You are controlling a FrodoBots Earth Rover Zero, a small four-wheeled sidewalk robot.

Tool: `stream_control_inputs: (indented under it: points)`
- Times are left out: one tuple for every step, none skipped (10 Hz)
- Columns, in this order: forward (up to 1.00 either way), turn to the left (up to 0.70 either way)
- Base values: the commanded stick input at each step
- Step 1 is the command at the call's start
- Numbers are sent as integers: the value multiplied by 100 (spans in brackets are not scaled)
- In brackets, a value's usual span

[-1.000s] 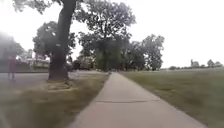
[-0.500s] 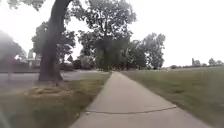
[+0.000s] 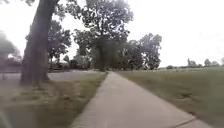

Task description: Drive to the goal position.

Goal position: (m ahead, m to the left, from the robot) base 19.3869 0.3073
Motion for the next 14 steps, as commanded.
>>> stream_control_inputs:
  points:
    - [100, 0]
    - [100, 0]
    - [100, -27]
    - [100, -39]
    - [100, -17]
    - [100, 0]
    - [100, 0]
    - [100, 0]
    - [100, 0]
    - [100, 0]
    - [100, 0]
    - [100, 0]
    - [100, 0]
    - [100, 0]
